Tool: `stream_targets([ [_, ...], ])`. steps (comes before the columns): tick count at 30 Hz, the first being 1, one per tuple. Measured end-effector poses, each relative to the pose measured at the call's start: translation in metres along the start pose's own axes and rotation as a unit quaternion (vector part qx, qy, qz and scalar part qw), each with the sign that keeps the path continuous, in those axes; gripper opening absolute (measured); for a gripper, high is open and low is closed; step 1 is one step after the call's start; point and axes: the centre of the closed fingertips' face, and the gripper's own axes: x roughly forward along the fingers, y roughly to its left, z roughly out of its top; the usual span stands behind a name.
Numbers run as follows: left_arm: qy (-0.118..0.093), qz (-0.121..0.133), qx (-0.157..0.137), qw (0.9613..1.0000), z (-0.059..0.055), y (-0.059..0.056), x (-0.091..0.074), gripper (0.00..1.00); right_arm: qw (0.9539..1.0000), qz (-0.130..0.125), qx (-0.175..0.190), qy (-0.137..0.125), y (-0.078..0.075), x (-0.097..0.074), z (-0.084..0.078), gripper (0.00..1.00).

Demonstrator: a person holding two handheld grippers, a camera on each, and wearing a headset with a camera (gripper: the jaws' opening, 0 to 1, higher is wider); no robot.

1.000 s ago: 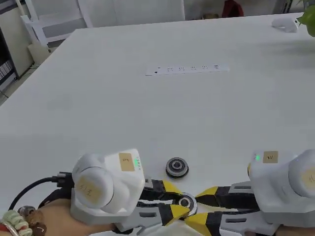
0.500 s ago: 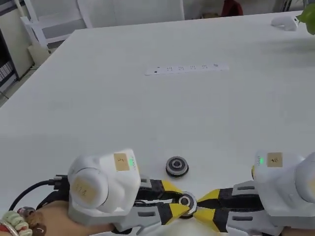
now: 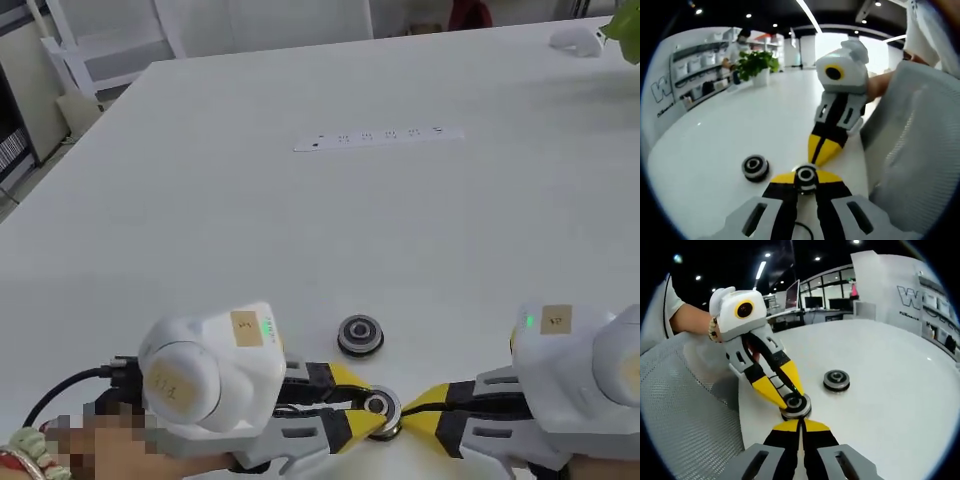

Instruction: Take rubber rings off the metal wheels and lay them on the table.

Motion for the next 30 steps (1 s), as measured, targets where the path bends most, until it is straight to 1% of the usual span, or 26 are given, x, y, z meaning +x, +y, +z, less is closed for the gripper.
stream_targets([
  [1, 0.0, 0.0, 0.004, 1.0, 0.0, 0.0, 0.0, 0.14, 0.9999, -0.001, 0.015, -0.003, -0.001, 0.0, 0.0, 0.0],
  [2, 0.0, 0.001, 0.014, 0.9999, 0.0, -0.001, 0.0, 0.14, 0.9992, 0.0, 0.04, -0.01, -0.002, 0.0, 0.001, 0.0],
  [3, 0.0, 0.002, 0.017, 0.9999, 0.0, -0.001, 0.0, 0.14, 0.9977, -0.002, 0.065, -0.018, -0.003, 0.0, 0.001, 0.0],
  [4, 0.0, 0.002, 0.017, 0.9998, 0.0, 0.0, 0.0, 0.14, 0.9923, -0.002, 0.121, -0.03, -0.005, 0.0, 0.001, 0.0],
  [5, -0.001, 0.002, 0.016, 0.9999, 0.0, 0.0, 0.0, 0.14, 0.9877, 0.003, 0.152, -0.037, -0.006, -0.001, 0.001, 0.0],
  [6, -0.001, 0.002, 0.016, 0.9999, 0.0, 0.0, 0.0, 0.14, 0.9805, 0.011, 0.19, -0.048, -0.007, -0.002, 0.0, 0.0],
  [8, -0.003, 0.002, 0.016, 0.9999, 0.0, 0.0, 0.0, 0.14, 0.9676, 0.027, 0.243, -0.064, -0.007, -0.004, 0.002, 0.0],
  [9, -0.004, 0.002, 0.017, 0.9998, 0.0, 0.0, 0.0, 0.14, 0.9593, 0.036, 0.271, -0.072, -0.007, -0.005, 0.002, 0.0],
  [10, -0.006, 0.002, 0.019, 0.9998, -0.001, 0.0, 0.0, 0.14, 0.9545, 0.041, 0.285, -0.077, -0.007, -0.005, 0.001, 0.0],
  [11, -0.01, 0.002, 0.02, 0.9998, -0.001, 0.0, -0.001, 0.14, 0.9511, 0.05, 0.293, -0.082, -0.007, -0.005, 0.001, 0.0],
  [12, -0.013, 0.002, 0.02, 0.9997, -0.001, 0.0, -0.001, 0.14, 0.9466, 0.052, 0.304, -0.093, -0.007, -0.006, 0.004, 0.0],
  [13, -0.017, 0.001, 0.019, 0.9997, -0.002, 0.0, -0.001, 0.14, 0.9445, 0.049, 0.31, -0.099, -0.007, -0.007, 0.005, 0.0],
  [14, -0.022, -0.001, 0.016, 0.9996, -0.002, 0.0, -0.002, 0.14, 0.9411, 0.059, 0.316, -0.104, -0.005, -0.008, 0.008, 0.0],
  [15, -0.025, -0.001, 0.013, 0.9996, -0.001, 0.0, -0.002, 0.14, 0.9364, 0.065, 0.326, -0.113, -0.006, -0.009, 0.009, 0.0],
  [16, -0.027, -0.001, 0.013, 0.9996, -0.001, 0.0, -0.002, 0.14, 0.9355, 0.063, 0.327, -0.119, -0.008, -0.01, 0.009, 0.0],
  [17, -0.028, -0.001, 0.013, 0.9995, -0.001, 0.0, -0.002, 0.14, 0.928, 0.075, 0.344, -0.123, -0.006, -0.011, 0.01, 0.0],
  [18, -0.029, -0.001, 0.013, 0.9995, -0.001, 0.0, -0.002, 0.14, 0.9225, 0.08, 0.355, -0.129, -0.006, -0.011, 0.011, 0.0],
  [19, -0.029, -0.001, 0.013, 0.9995, 0.0, 0.0, -0.002, 0.14, 0.9219, 0.079, 0.357, -0.127, -0.007, -0.011, 0.009, 0.0],
  [21, -0.029, 0.0, 0.014, 0.9995, 0.0, 0.0, -0.001, 0.14, 0.9189, 0.084, 0.363, -0.13, -0.007, -0.011, 0.01, 0.0],
  [23, -0.029, 0.0, 0.02, 0.9994, 0.0, -0.001, -0.001, 0.14, 0.9171, 0.088, 0.366, -0.131, -0.005, -0.011, 0.011, 0.0],
  [24, -0.028, 0.001, 0.021, 0.9994, 0.0, -0.001, -0.001, 0.14, 0.9112, 0.094, 0.378, -0.133, -0.005, -0.011, 0.011, 0.0],
  [28, -0.027, 0.001, 0.024, 0.9993, 0.0, -0.001, -0.001, 0.14, 0.9068, 0.098, 0.388, -0.133, 0.001, -0.012, 0.014, 0.0],
  [30, -0.026, 0.002, 0.032, 0.9991, 0.0, -0.002, -0.002, 0.14, 0.9039, 0.1, 0.395, -0.131, 0.002, -0.012, 0.014, 0.0],
])
